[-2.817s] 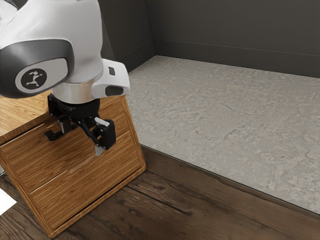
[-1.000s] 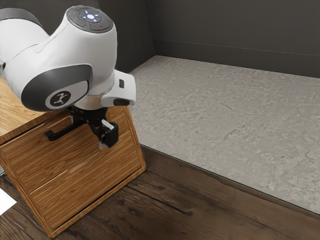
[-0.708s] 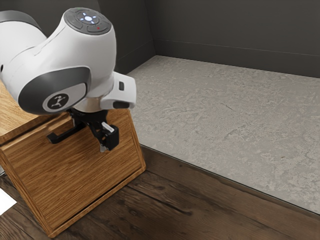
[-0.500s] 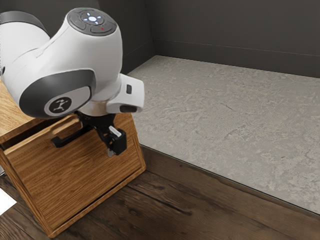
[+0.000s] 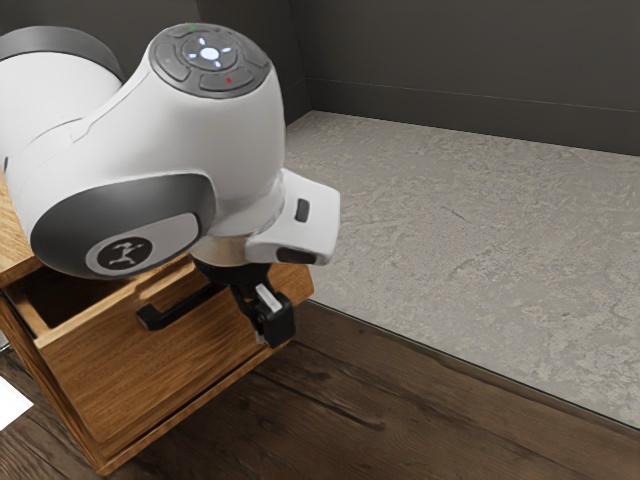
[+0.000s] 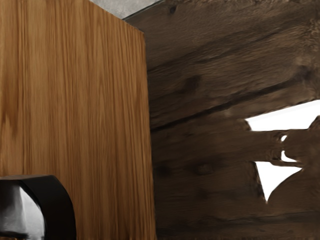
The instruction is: Pull the drawer handle with one arm to open the drawer
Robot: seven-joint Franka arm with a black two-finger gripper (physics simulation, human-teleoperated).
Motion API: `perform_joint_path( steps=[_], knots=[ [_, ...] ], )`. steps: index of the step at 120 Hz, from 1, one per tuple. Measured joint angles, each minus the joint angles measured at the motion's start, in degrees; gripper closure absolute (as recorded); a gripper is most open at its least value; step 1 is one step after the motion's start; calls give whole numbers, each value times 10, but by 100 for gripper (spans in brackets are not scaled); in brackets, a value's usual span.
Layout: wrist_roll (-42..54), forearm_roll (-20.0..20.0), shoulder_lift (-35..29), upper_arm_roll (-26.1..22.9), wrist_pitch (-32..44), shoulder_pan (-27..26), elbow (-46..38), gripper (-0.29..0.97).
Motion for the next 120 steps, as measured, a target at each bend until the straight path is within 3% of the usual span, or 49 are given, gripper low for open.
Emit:
perform_joint_path(
  steps=[22, 90, 116, 120],
  knots=[
    [-4, -12, -2, -17, 0, -22, -10, 0],
    [-36, -54, 1, -85, 7, -19, -11, 2],
    [-42, -51, 1, -86, 7, -19, 40, 1],
    [-38, -74, 0, -85, 7, -19, 69, 0]
  ],
)
